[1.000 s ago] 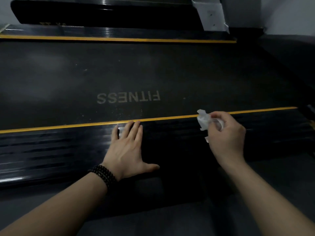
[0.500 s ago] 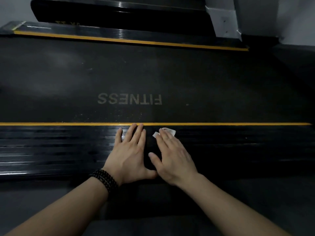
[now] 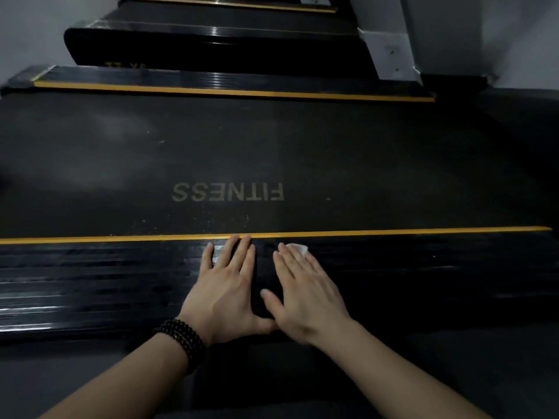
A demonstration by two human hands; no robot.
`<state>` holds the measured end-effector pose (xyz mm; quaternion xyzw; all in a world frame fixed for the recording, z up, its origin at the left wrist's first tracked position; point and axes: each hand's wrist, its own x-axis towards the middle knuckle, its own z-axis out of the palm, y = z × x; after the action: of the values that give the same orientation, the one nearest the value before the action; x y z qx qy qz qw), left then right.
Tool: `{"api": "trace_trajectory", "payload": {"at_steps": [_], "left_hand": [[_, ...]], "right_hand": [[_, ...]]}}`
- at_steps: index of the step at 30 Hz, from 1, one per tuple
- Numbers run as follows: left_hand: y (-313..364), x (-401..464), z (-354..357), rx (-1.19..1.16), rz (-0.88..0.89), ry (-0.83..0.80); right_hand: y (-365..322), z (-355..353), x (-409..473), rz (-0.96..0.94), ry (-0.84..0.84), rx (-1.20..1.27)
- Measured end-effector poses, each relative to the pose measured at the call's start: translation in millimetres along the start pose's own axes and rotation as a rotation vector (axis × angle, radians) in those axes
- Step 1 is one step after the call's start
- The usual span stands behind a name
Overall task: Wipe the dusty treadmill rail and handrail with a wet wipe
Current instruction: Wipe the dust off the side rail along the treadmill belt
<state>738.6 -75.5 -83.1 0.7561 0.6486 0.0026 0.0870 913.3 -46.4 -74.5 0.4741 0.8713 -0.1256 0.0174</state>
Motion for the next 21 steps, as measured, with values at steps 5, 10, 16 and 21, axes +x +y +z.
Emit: {"api": "trace_trajectory", "payload": {"at_steps": [5, 10, 16, 21], "left_hand": [[-1, 0, 1, 0.001, -0.004, -0.013], [-2, 1, 1, 0.023, 0.014, -0.026], [-2, 0, -1, 0.031, -0.005, -0.041], [-2, 1, -1, 0.044, -0.008, -0.046]], "right_hand": [[-2, -8, 34, -0.023, 0.023, 0.016], [-5, -3, 8, -0.106, -0.009, 0.003], [14, -8, 27, -0.031, 0.013, -0.039], [48, -12, 17, 0.227, 0.045, -0.027]]}}
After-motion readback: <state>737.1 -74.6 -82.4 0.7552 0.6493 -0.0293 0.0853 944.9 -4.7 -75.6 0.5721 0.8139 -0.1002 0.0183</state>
